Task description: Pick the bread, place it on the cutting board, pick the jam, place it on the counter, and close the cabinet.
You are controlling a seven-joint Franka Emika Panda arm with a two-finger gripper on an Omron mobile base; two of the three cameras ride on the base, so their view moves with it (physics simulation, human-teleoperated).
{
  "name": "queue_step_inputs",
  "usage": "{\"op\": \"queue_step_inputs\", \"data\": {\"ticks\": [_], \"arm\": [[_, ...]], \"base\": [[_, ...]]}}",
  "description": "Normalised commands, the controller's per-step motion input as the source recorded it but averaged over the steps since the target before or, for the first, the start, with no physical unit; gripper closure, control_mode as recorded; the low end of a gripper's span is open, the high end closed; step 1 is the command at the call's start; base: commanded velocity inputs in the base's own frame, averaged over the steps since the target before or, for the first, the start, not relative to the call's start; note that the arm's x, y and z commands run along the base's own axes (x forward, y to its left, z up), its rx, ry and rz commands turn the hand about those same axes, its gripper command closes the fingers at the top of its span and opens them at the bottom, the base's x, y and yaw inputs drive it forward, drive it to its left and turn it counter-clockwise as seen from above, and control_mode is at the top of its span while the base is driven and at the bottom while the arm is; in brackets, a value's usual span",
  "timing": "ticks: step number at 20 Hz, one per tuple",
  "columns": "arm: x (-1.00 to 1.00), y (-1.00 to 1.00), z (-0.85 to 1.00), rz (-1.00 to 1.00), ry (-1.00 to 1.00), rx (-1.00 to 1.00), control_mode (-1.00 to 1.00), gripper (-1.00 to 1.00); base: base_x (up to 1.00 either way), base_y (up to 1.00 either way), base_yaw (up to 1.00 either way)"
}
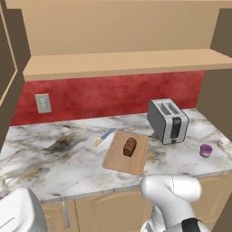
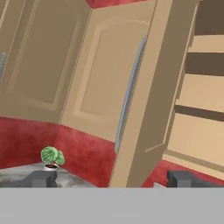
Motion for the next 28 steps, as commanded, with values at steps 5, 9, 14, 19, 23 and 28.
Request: {"op": "queue_step_inputs", "data": {"ticks": [5, 9, 14, 19, 23, 28], "arm": [[0.14, 0.00, 0.00, -0.02, 0.00, 0.00, -1.00, -1.00], [0.18, 0.00, 0.00, -0.01, 0.00, 0.00, -1.00, -1.00], [0.17, 0.00, 0.00, -0.01, 0.00, 0.00, -1.00, -1.00], [0.17, 0.00, -0.01, -0.01, 0.00, 0.00, -1.00, -1.00], [0.20, 0.00, -0.06, -0.01, 0.00, 0.00, -1.00, -1.00], [0.18, 0.00, -0.06, -0.01, 0.00, 0.00, -1.00, -1.00]], "base": [[0.00, 0.00, 0.00], [0.00, 0.00, 0.00], [0.00, 0.00, 0.00], [0.00, 0.00, 0.00], [0.00, 0.00, 0.00], [0.00, 0.00, 0.00]]}}
